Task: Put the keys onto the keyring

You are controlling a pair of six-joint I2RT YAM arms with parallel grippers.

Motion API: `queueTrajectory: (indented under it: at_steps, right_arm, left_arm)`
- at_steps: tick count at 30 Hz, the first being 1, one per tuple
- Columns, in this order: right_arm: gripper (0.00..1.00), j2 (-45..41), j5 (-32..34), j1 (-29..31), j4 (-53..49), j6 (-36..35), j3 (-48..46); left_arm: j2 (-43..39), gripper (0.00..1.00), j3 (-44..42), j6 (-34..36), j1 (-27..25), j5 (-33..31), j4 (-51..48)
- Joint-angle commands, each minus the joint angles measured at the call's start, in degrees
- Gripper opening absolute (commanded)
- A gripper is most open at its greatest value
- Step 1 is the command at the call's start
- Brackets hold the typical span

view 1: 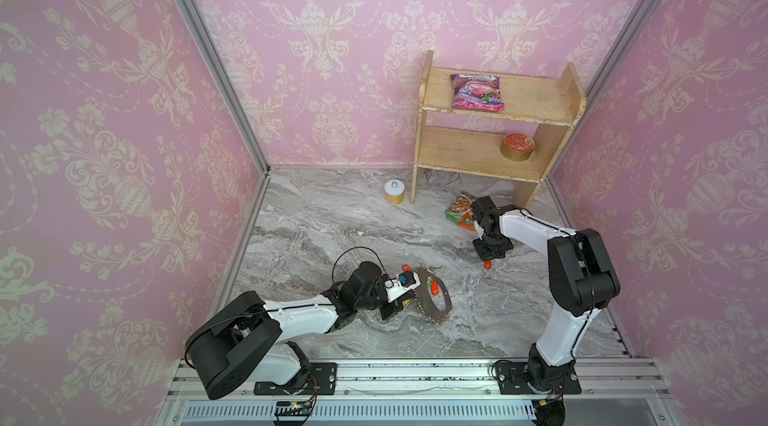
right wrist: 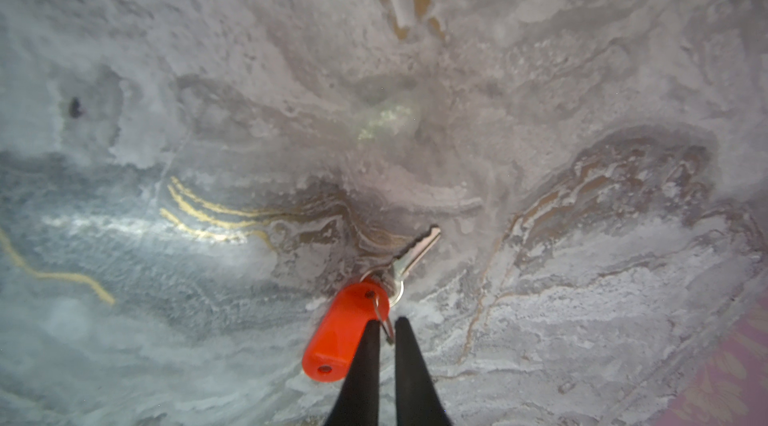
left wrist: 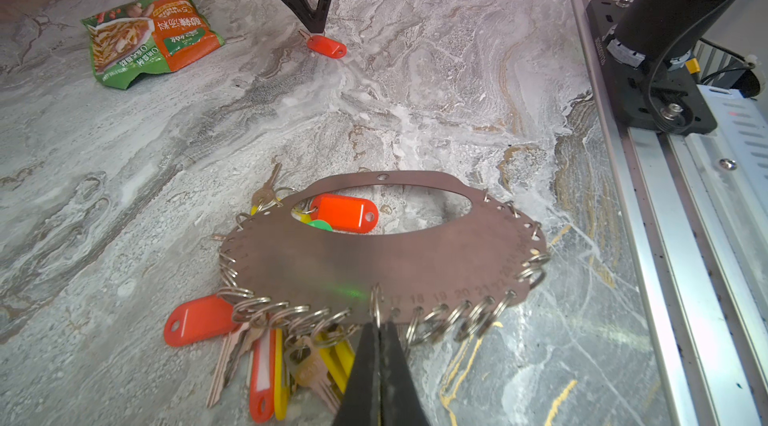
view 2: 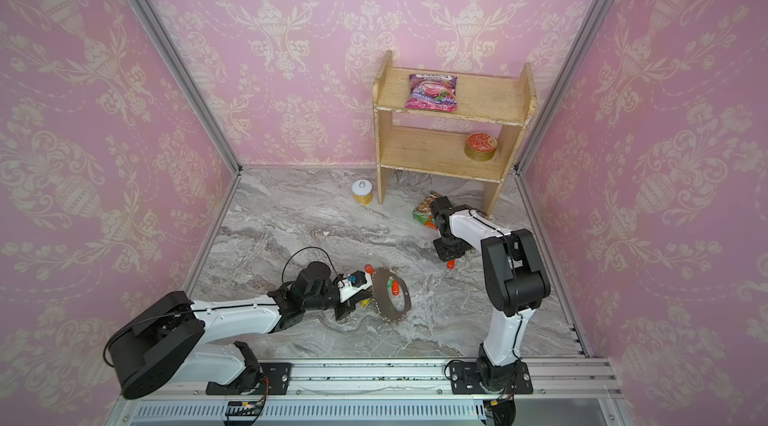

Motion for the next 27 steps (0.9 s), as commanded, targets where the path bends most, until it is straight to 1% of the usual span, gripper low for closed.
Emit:
queueTrajectory:
  at_steps: [1, 3, 6, 9, 12, 15, 20, 22, 24, 25, 26, 27]
  right_arm:
    - [0.12, 1.6, 0.7, -0.5, -0.4, 0.7, -0.8]
    - [0.11, 1.5, 1.0, -0.5, -0.3, 0.8, -0.7]
    - [0.06, 0.4, 1.7, -0.6, 0.2, 0.9, -0.8]
    - [0.04, -2.9, 1.3, -0.5, 0.9, 1.0, -3.0]
    - [0.01, -7.1, -0.7, 0.1, 0.2, 1.0, -3.6]
    - [0.0, -12.3, -5.6, 2.0, 0.1, 0.8, -5.0]
    - [0.0, -24.3, -14.0, 7.3, 2.9, -3.4, -10.1]
    - [0.0, -29.9, -20.8, 8.4, 4.7, -5.7, -12.5]
    - [0.0, -34.9, -25.2, 9.0, 6.1, -6.3, -14.4]
    - [0.0, -36.5, -25.6, 9.0, 6.6, -5.6, -15.2]
    - [0.0, -37.0, -24.6, 9.0, 6.6, -4.3, -15.4]
    - [0.0, -36.0, -24.6, 9.1, 4.6, -4.1, -14.8]
  left_arm:
    - [-1.4, 0.0, -0.6, 0.2, -0.3, -0.5, 0.1]
    - [-1.5, 0.0, -0.6, 0.2, -0.3, -0.4, 0.0]
    - [-1.6, 0.0, -0.5, 0.2, -0.3, -0.5, 0.0]
    - [-1.9, 0.0, -0.6, 0.3, -0.3, -0.7, -0.1]
    - [-2.7, 0.0, -0.3, 0.4, -0.3, -0.5, -0.7]
    - [-4.1, 0.0, 0.6, 0.6, -0.3, 0.1, -2.3]
    - [-8.0, 0.0, 2.5, 1.2, -0.4, 0.9, -7.8]
    - [-10.6, 0.0, 3.9, 2.2, -0.5, 1.4, -12.1]
    - [-13.3, 0.0, 4.5, 3.0, -0.4, 1.1, -15.6]
    - [-14.7, 0.0, 4.6, 3.8, -0.4, 1.0, -17.3]
    - [-15.8, 0.0, 4.7, 4.5, -0.4, 0.7, -19.0]
    - [-17.0, 0.0, 4.9, 5.3, -0.4, 0.8, -21.0]
